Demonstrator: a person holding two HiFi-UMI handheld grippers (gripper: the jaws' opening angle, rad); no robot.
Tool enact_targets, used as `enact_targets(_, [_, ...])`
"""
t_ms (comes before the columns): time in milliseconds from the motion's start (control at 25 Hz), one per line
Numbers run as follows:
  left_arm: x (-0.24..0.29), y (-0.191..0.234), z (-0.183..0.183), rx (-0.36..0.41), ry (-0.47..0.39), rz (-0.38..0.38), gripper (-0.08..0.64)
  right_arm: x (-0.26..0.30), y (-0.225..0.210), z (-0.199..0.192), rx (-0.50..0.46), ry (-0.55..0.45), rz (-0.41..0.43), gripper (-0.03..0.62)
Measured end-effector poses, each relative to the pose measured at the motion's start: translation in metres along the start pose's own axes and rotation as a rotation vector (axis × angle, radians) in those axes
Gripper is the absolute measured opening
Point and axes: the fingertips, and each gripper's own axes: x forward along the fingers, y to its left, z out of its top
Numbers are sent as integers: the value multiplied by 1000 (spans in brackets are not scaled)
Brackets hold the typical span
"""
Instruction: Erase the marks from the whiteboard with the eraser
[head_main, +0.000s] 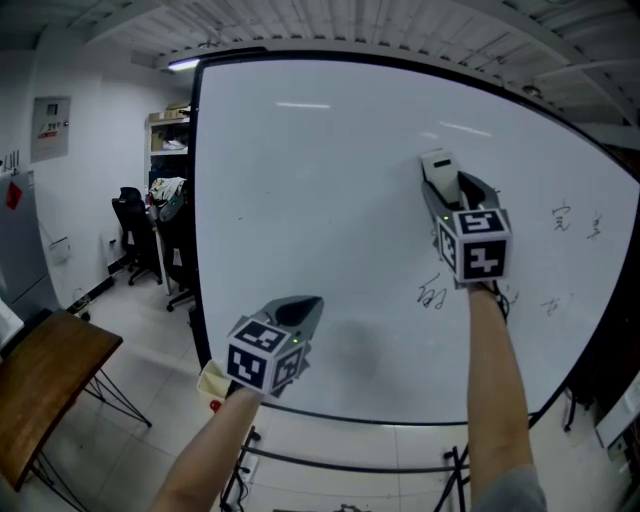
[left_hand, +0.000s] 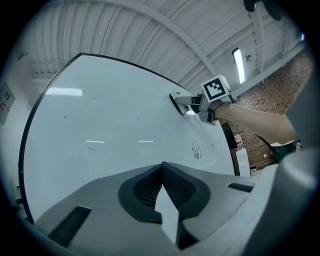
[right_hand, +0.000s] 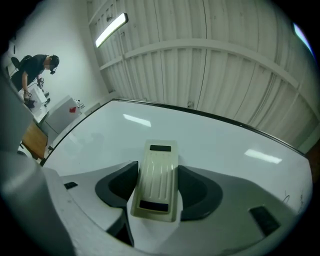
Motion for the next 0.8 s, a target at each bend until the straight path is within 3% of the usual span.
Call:
enact_targets(200, [2, -7, 4, 9, -5, -1, 3, -4, 1, -2, 20, -8, 15, 252])
enact_targets(360, [-3, -11, 6, 9, -19, 0, 3, -26, 11, 12, 28, -80, 63, 253])
enact_targets(520, [-4, -18, 8, -10, -36, -12, 3, -57, 30, 20, 139, -138, 147, 255])
enact_targets(680, [-1, -29, 1, -36, -34, -41, 3, -80, 48, -9, 280, -118, 214, 256])
enact_targets(800, [-3, -37, -8, -64, -33, -61, 3, -95, 67, -34, 306, -81, 242, 256])
